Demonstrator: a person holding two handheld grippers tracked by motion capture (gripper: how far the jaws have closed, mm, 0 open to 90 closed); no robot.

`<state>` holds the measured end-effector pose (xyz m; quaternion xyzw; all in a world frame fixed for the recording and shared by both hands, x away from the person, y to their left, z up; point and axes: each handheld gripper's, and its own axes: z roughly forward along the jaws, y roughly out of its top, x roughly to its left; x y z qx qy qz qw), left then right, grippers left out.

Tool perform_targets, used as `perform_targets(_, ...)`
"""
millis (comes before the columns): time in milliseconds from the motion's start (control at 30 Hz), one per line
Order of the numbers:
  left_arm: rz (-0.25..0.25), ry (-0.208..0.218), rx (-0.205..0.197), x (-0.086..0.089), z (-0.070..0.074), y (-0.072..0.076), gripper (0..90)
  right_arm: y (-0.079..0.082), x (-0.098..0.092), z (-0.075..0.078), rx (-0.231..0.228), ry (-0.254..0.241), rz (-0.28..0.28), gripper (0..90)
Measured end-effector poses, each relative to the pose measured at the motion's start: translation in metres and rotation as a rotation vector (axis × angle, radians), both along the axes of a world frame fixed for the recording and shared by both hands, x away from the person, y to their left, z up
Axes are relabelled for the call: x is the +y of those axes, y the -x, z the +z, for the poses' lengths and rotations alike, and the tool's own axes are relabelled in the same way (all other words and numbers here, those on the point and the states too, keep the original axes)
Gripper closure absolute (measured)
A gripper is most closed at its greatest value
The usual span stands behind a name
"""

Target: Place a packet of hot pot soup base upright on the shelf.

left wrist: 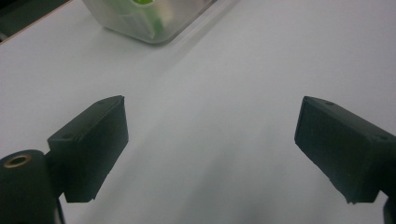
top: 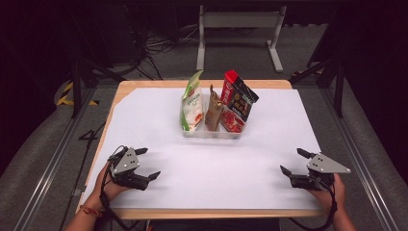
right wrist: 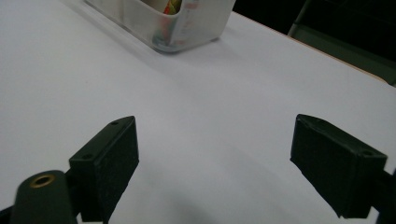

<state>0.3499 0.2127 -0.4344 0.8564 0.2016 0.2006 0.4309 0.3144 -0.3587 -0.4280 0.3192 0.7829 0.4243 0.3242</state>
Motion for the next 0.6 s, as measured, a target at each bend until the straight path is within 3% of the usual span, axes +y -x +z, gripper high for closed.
perform_targets(600,-0.005,-0.015,0.003,-0.0021,-0.0008,-0.0018,10.1,-0.0010,0.0050,-0.0039,0.007,0.032,0.015,15.7)
